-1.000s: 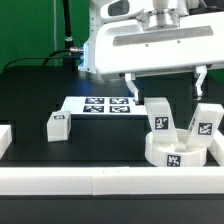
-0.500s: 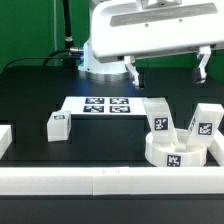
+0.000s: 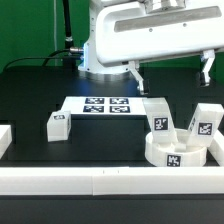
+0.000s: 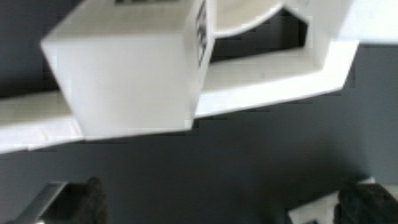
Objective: Assemble stool
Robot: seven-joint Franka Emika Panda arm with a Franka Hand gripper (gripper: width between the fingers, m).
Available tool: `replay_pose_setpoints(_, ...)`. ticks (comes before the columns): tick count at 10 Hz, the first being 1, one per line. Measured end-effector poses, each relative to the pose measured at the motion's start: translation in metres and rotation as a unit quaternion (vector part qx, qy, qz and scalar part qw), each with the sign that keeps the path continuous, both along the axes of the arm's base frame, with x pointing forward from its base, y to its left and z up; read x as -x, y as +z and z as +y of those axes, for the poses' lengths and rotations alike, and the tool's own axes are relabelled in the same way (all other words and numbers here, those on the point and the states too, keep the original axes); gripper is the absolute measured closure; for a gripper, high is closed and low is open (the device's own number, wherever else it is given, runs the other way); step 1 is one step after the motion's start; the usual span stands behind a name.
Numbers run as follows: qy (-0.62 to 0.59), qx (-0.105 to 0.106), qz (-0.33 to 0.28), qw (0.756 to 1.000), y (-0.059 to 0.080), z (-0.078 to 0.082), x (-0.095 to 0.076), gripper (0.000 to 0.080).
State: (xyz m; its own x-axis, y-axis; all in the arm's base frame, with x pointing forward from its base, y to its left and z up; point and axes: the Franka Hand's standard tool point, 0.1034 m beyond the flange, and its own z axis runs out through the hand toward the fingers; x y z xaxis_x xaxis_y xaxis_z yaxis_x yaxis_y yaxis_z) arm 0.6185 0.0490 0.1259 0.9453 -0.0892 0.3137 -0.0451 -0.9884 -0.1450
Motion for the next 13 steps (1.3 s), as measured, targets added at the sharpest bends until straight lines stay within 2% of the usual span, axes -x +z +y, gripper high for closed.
replay_pose_setpoints(2,0.036,0.003,0.054,0.998,0.0087,-0.0008,-0.0070,0.0150)
replay_pose_setpoints(4,0.050,-0.010,0.124,0.991,0.0091,0.0038,-0.0019,0.0150)
replay_pose_setpoints(7,0.074,-0.004,0.120,0.990,0.0086,0.0035,-0.0044,0.0150)
replay_pose_setpoints(9,0.218,0.046,0.104,0.969,0.0080,0.0028,-0.0035,0.0150)
replay_pose_setpoints(10,0.265,0.058,0.096,0.958,0.0079,0.0033,-0.0037,0.0150)
replay_pose_setpoints(13,0.349,0.075,0.083,0.930,0.0068,0.0008,-0.0035,0.0150)
